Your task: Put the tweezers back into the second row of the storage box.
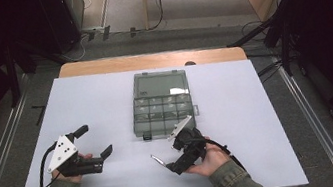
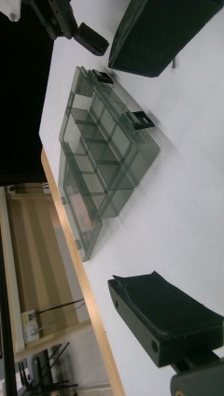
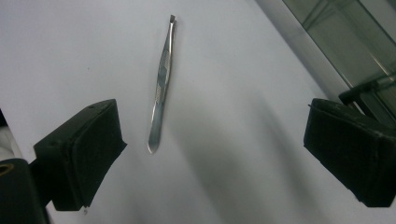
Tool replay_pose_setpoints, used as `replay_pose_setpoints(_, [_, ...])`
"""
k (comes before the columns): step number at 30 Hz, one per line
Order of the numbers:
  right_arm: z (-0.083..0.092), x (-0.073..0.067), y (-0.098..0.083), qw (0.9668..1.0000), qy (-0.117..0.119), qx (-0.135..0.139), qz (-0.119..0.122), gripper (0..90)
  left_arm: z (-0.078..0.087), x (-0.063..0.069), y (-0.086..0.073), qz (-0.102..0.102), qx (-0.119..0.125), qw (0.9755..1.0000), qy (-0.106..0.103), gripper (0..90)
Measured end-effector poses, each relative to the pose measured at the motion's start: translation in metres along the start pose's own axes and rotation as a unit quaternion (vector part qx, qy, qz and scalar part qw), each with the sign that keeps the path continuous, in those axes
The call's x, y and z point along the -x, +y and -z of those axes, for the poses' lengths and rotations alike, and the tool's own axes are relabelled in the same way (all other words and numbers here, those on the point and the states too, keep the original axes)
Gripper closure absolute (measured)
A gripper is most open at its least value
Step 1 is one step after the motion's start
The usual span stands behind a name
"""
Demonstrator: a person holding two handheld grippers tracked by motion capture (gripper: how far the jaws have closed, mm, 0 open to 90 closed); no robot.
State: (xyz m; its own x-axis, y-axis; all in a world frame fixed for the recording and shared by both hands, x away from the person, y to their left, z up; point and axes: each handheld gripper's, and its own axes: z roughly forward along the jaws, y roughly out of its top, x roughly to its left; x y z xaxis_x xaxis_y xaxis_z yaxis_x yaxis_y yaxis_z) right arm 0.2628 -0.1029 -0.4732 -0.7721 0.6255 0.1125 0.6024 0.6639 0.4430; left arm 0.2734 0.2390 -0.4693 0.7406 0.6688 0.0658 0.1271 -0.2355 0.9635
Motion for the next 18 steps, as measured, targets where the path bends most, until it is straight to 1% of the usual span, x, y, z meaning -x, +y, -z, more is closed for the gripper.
replay_pose_setpoints(4, [-0.006, -0.006, 0.009, 0.9999, -0.005, -0.015, 0.000, 6.0, 0.000, 0.000, 0.000, -0.001, 0.001, 1.0000, -0.001, 0.0])
replay_pose_setpoints(9, [-0.013, -0.014, 0.021, 0.9990, -0.014, -0.040, 0.010, 9.1, -0.001, 0.001, 0.000, -0.001, 0.000, 1.0000, -0.001, 0.0])
replay_pose_setpoints(10, [-0.014, -0.016, 0.024, 0.9989, -0.012, -0.044, 0.013, 10.6, -0.001, 0.001, 0.000, -0.001, 0.000, 1.0000, -0.001, 0.0])
replay_pose_setpoints(11, [-0.016, -0.017, 0.027, 0.9986, -0.011, -0.045, 0.024, 12.0, -0.001, 0.001, 0.000, -0.001, 0.000, 1.0000, -0.002, 0.0])
replay_pose_setpoints(13, [-0.019, -0.021, 0.032, 0.9976, -0.023, -0.061, 0.023, 14.4, 0.000, 0.000, 0.000, -0.001, 0.000, 1.0000, -0.002, 0.0])
replay_pose_setpoints(14, [-0.021, -0.023, 0.034, 0.9968, -0.028, -0.069, 0.028, 15.6, 0.000, 0.000, 0.000, -0.001, 0.000, 1.0000, -0.002, 0.0])
replay_pose_setpoints(16, [-0.025, -0.026, 0.038, 0.9956, -0.030, -0.080, 0.038, 24.1, 0.000, 0.000, 0.000, -0.001, 0.000, 1.0000, -0.001, 0.0])
replay_pose_setpoints(17, [-0.027, -0.028, 0.040, 0.9949, -0.031, -0.089, 0.036, 27.3, 0.000, 0.000, 0.000, -0.001, 0.000, 1.0000, -0.001, 0.0])
replay_pose_setpoints(18, [-0.027, -0.028, 0.040, 0.9949, -0.031, -0.089, 0.036, 27.3, 0.000, 0.000, 0.000, -0.001, 0.000, 1.0000, -0.001, 0.0])
